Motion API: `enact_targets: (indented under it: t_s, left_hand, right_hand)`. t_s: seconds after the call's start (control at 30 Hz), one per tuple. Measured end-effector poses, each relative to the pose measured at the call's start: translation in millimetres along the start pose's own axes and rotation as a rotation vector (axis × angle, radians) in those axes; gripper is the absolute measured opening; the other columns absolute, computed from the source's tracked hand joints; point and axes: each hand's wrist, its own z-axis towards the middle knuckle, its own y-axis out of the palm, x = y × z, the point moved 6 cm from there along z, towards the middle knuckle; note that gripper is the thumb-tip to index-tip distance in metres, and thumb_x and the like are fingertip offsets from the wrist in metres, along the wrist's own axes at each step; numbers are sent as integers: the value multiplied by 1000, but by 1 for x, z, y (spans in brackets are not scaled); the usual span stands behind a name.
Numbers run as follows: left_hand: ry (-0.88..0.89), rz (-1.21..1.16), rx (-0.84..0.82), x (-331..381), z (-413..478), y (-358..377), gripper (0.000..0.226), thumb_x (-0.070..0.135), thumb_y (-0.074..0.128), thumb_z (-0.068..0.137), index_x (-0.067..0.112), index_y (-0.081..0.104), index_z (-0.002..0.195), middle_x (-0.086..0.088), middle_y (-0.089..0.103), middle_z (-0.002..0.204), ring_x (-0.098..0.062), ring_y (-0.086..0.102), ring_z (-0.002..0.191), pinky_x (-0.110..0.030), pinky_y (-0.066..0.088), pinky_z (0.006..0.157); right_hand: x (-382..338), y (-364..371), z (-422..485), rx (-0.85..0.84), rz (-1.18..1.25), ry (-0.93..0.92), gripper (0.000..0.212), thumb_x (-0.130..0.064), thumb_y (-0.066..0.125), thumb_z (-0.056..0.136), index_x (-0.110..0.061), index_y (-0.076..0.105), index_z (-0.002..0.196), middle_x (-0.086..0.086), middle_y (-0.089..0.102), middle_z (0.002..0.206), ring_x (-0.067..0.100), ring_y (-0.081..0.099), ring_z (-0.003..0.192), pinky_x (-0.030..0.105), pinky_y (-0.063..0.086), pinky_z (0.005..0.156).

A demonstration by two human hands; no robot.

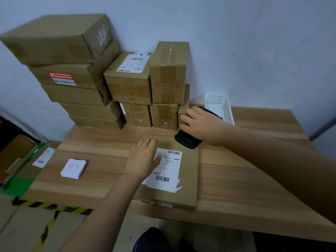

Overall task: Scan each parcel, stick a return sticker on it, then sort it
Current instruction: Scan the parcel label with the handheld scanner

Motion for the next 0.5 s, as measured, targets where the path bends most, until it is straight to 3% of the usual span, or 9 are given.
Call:
enact_targets:
  t_s: [0.13, 0.23, 0.33, 0.5]
  left_hand:
    - [-9, -14, 28, -2, -4, -4, 49, 37, 64, 87, 19, 49, 130, 1, 54, 124, -22, 48, 111, -33, 36, 91]
    - [-19, -15, 66, -9, -8, -10, 50, 34, 68, 85, 18, 51, 129, 0, 55, 121, -22, 50, 108, -33, 37, 89]
    - [-28, -9, 125, -22, -11, -17, 48, 32, 74, 80, 15, 57, 121, -2, 60, 111, -24, 55, 99, -35, 41, 81]
    - [-86, -17, 168, -53, -16, -21, 45, 33, 75, 79, 13, 58, 116, -3, 60, 99, -25, 56, 89, -36, 44, 76]
  right_hand:
    - [3, 2, 0, 6, 45, 91, 50, -17, 82, 55, -14, 63, 101, 8, 58, 103, 28, 53, 93, 38, 44, 88]
    - [5, 12, -1, -69, 221, 257, 62, -13, 79, 62, -13, 56, 119, 10, 51, 115, 30, 46, 106, 39, 39, 94]
    - [-4, 27, 2, -176, 483, 471, 80, -29, 78, 66, -18, 41, 136, 6, 39, 124, 25, 34, 112, 36, 33, 97]
    - [-36, 41, 22, -150, 908, 768, 91, -47, 80, 55, -25, 41, 134, 0, 37, 118, 21, 32, 110, 33, 33, 94]
